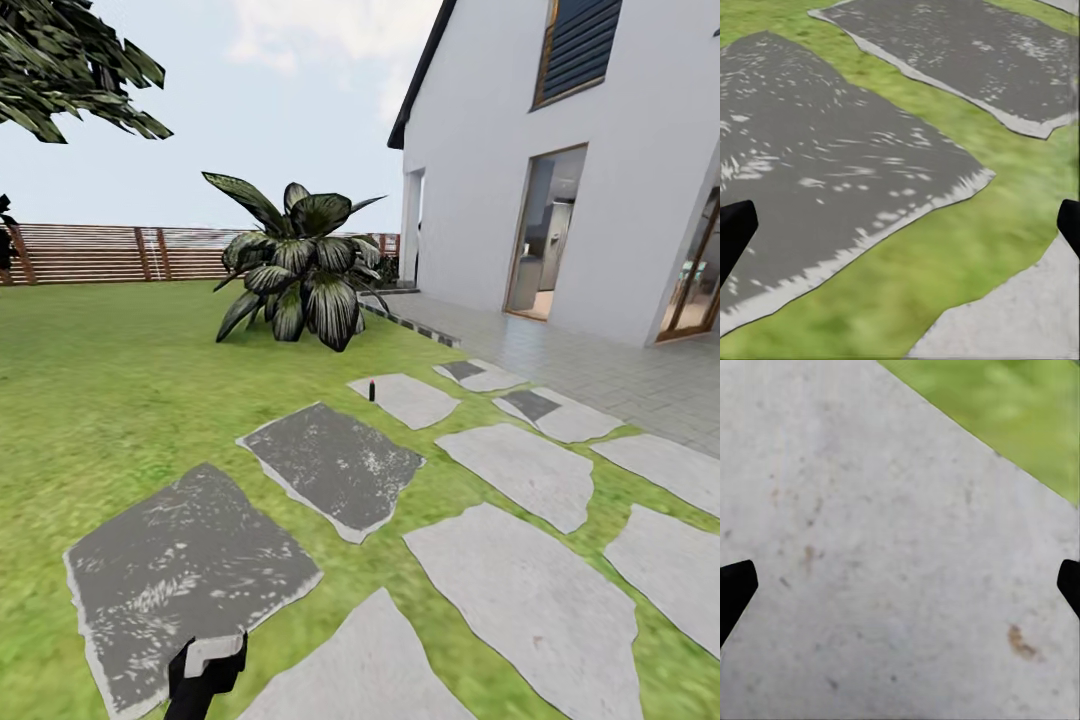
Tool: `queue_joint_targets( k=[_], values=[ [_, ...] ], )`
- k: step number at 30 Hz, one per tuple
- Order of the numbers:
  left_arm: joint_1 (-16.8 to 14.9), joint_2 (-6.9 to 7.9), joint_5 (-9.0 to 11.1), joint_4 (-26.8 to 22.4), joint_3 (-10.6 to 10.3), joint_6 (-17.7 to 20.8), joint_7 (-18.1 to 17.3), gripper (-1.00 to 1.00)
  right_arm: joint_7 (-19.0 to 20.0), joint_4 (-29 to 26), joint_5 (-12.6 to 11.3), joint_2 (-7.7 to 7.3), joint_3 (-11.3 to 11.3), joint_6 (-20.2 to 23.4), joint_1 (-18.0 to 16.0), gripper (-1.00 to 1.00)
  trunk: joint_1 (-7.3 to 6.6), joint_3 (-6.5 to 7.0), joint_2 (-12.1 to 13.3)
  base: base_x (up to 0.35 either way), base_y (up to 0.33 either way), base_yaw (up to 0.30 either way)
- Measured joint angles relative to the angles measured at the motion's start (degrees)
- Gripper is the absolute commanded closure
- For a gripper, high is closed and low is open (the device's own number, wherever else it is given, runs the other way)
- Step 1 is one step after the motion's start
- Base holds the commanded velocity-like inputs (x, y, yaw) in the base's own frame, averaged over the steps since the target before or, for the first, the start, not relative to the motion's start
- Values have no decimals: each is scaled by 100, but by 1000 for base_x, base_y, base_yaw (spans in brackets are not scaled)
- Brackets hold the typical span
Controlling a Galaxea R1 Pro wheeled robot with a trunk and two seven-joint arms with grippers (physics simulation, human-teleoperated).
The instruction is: In the garden, pick up the pesticide atomizer on the floor and spray pesticide onto both trees until each tree trunk is fully covered.
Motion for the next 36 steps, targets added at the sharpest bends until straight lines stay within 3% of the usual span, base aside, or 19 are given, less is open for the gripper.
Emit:
queue_joint_targets(
  k=[2,5,8,13,36],
  values=[
    [0,-201,-26,208,3,-32,-16,-100,-2,10,25,3,7,0,0,-100,0,0,0,323,-3,0],
    [-1,-287,-33,323,24,-216,-23,-100,-1,15,41,5,12,0,0,-100,0,0,0,276,-44,0],
    [-1,-140,-29,368,44,-506,-25,-100,-2,16,48,5,15,0,0,-100,0,0,0,253,-87,0],
    [-1,-58,-32,370,46,-583,-25,-100,0,17,48,6,15,0,0,-100,0,0,0,264,-103,0],
    [-1,-68,-41,555,23,-589,-22,-100,-3,17,0,6,-1,1,0,-100,0,0,0,314,-42,0]
  ],
)
